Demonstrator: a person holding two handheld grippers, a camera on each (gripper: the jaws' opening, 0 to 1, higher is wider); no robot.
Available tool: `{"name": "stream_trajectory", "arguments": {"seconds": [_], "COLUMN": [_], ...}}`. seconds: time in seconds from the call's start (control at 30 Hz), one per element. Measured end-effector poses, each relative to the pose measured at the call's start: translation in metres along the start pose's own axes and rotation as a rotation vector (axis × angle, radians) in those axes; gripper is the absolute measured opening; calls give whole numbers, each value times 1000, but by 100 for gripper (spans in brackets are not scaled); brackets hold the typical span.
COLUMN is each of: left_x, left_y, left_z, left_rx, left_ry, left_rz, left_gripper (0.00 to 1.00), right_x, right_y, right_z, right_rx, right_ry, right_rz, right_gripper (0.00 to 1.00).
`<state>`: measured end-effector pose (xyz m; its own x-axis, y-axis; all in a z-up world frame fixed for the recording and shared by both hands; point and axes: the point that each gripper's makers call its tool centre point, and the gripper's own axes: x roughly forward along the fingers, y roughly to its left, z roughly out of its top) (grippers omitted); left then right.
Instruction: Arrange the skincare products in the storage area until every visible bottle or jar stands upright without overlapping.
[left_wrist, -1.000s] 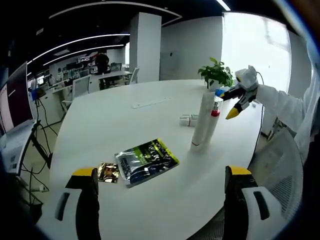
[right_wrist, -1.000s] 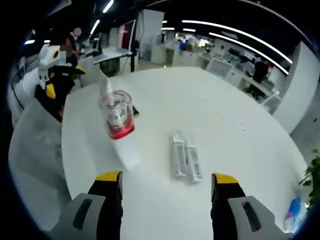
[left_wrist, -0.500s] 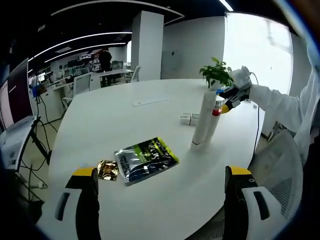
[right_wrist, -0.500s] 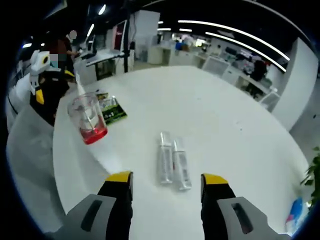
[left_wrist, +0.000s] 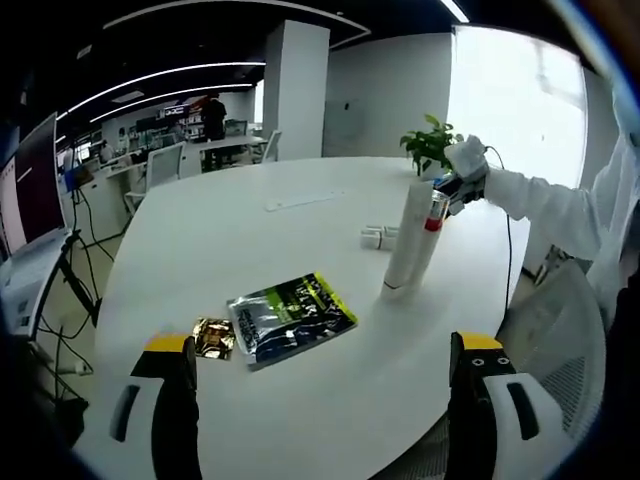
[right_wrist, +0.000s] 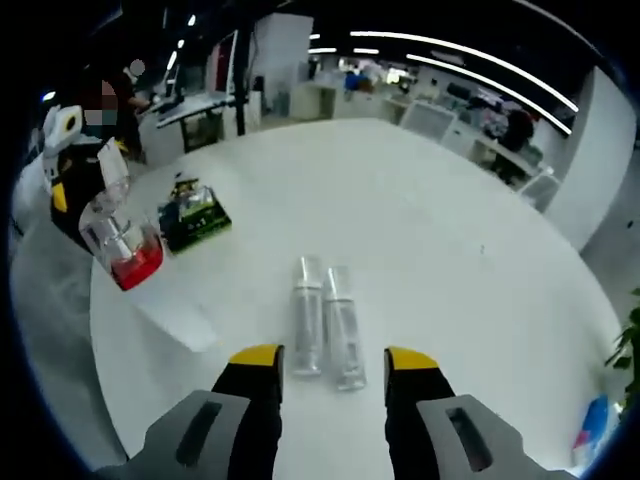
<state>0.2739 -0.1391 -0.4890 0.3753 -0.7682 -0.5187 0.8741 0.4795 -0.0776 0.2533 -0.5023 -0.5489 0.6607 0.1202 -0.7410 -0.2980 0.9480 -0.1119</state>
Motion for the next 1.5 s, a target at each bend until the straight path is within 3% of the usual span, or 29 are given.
{"name": "stream_trajectory", "arguments": {"seconds": [0.43, 0.8, 1.5], "left_x": [0, -1, -2], "left_y": [0, -2, -1], "left_z": [-4, -2, -5], "left_rx": [-12, -14, -22], "left_ry": [10, 3, 11], "left_rz": [1, 2, 7], "left_gripper": [99, 99, 99], "right_x": [23, 41, 60], "right_y": [-7, -12, -7], "right_z": [-6, -15, -31], "right_rx": [-29, -63, 4], "right_ry": [74, 150, 228], "right_rz": [-1, 5, 82], "right_gripper": [24, 20, 18]}}
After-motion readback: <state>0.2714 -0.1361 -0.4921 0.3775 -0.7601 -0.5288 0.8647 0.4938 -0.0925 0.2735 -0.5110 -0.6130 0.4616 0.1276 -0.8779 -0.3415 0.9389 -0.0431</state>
